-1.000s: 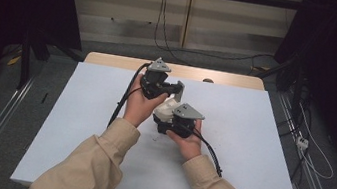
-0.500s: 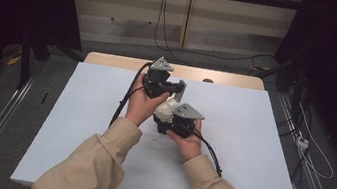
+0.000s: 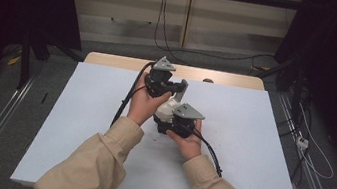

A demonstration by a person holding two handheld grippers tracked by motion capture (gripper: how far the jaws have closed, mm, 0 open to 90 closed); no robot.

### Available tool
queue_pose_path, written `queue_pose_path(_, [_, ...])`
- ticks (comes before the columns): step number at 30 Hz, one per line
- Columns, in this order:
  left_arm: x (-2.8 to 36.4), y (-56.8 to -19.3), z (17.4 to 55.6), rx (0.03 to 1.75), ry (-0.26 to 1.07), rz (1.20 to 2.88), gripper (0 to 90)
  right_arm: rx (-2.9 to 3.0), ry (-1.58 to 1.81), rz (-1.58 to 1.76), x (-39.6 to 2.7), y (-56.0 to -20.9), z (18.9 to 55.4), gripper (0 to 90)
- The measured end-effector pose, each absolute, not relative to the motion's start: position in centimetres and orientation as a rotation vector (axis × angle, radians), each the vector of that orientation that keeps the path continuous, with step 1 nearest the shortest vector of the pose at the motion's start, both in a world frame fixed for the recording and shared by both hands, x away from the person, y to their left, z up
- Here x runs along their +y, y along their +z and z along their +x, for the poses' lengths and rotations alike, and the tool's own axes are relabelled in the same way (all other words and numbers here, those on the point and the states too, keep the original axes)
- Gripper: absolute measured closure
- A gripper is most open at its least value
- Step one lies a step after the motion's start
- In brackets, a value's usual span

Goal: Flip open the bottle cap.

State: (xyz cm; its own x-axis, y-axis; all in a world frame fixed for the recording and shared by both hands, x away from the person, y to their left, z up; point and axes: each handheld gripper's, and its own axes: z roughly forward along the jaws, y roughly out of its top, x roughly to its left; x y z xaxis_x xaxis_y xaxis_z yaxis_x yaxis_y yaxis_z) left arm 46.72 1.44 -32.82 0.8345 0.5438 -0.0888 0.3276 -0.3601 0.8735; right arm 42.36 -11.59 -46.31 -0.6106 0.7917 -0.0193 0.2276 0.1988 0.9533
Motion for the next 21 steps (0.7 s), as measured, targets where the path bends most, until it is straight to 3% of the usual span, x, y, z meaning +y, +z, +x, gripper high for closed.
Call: queue_pose_path(21, [0.55,-33.53,47.51,0.638,0.252,1.998,90.0,1.960,1.426,0.953,-11.61,-46.31,42.40,18.5])
